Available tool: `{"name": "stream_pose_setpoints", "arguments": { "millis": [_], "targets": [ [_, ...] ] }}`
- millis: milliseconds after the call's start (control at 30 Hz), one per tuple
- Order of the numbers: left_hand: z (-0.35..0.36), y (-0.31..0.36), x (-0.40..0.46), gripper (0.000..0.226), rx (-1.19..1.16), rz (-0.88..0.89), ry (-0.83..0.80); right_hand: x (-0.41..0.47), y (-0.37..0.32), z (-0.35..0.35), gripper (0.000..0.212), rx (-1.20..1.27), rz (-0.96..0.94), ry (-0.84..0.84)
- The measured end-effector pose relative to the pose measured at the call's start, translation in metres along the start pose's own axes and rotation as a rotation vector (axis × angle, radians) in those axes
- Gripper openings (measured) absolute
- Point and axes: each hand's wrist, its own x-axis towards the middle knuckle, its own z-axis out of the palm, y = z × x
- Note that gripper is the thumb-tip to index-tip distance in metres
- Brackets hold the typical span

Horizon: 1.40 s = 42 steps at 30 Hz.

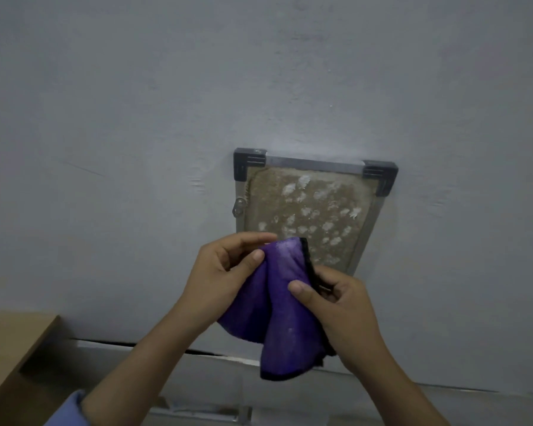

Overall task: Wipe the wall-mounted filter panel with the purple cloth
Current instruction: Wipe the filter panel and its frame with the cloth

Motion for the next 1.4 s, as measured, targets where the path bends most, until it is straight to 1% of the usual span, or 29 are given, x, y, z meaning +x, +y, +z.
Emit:
{"name": "stream_pose_setpoints", "arguments": {
  "millis": [67, 100, 133, 167, 233, 267, 300, 400, 467, 500, 533, 600, 667, 733, 767, 800, 900, 967, 1100, 1267, 1400],
  "targets": [
    [-0.001, 0.003, 0.010, 0.024, 0.166, 0.096, 0.047, -0.001, -0.006, -0.003, 0.027, 0.055, 0.064, 0.089],
    [-0.003, 0.005, 0.016, 0.019, 0.299, 0.193, 0.095, -0.002, -0.009, -0.006, 0.032, 0.078, 0.085, 0.151],
    [-0.007, 0.007, 0.022, 0.020, 0.478, 0.321, 0.146, -0.002, -0.012, -0.008, 0.033, 0.091, 0.086, 0.217],
    [-0.013, 0.009, 0.030, 0.026, 0.674, 0.459, 0.185, -0.004, -0.016, -0.011, 0.030, 0.076, 0.062, 0.283],
    [-0.025, 0.010, 0.045, 0.041, 0.991, 0.681, 0.206, -0.006, -0.023, -0.016, 0.020, -0.062, -0.047, 0.411],
    [-0.030, 0.011, 0.052, 0.050, 1.112, 0.741, 0.194, -0.007, -0.026, -0.019, 0.014, -0.151, -0.122, 0.478],
    [-0.034, 0.010, 0.058, 0.059, 1.218, 0.765, 0.176, -0.007, -0.028, -0.023, 0.008, -0.231, -0.198, 0.545],
    [-0.042, 0.007, 0.067, 0.086, 1.438, 0.746, 0.104, 0.005, -0.026, -0.029, 0.014, -0.476, -0.467, 0.719],
    [-0.047, 0.004, 0.070, 0.101, 1.496, 0.723, 0.062, 0.025, -0.021, -0.022, 0.018, -0.662, -0.634, 0.778],
    [-0.049, 0.004, 0.071, 0.106, 1.512, 0.715, 0.054, 0.038, -0.017, -0.016, 0.025, -0.754, -0.697, 0.793],
    [-0.051, 0.004, 0.071, 0.110, 1.524, 0.709, 0.051, 0.050, -0.012, -0.010, 0.030, -0.835, -0.749, 0.785],
    [-0.054, 0.004, 0.073, 0.117, 1.552, 0.706, 0.047, 0.071, 0.004, 0.000, 0.033, -0.987, -0.827, 0.757],
    [-0.056, 0.004, 0.074, 0.122, 1.570, 0.713, 0.040, 0.084, 0.021, 0.003, 0.031, -1.136, -0.865, 0.799],
    [-0.058, 0.004, 0.076, 0.123, 1.572, 0.735, 0.032, 0.090, 0.033, 0.000, 0.031, -1.255, -0.864, 0.893],
    [-0.059, 0.004, 0.076, 0.123, 1.571, 0.746, 0.030, 0.092, 0.036, -0.003, 0.033, -1.300, -0.875, 0.914],
    [-0.059, 0.004, 0.077, 0.123, 1.569, 0.753, 0.027, 0.093, 0.039, -0.005, 0.035, -1.332, -0.890, 0.893],
    [-0.060, 0.004, 0.078, 0.124, 1.554, 0.760, 0.019, 0.095, 0.045, -0.007, 0.047, -1.349, -0.888, 0.706],
    [-0.059, 0.002, 0.079, 0.124, 1.554, 0.761, 0.022, 0.097, 0.046, -0.007, 0.053, -1.320, -0.881, 0.647],
    [-0.058, -0.001, 0.082, 0.127, 1.540, 0.759, 0.021, 0.102, 0.049, -0.009, 0.049, -1.296, -0.939, 0.634],
    [-0.059, 0.001, 0.082, 0.124, 1.508, 0.765, 0.009, 0.102, 0.046, -0.002, 0.056, -1.297, -1.016, 0.639],
    [-0.062, 0.004, 0.081, 0.127, 1.565, 0.756, -0.001, 0.096, 0.037, -0.007, 0.052, -1.323, -1.024, 0.548]
  ]
}}
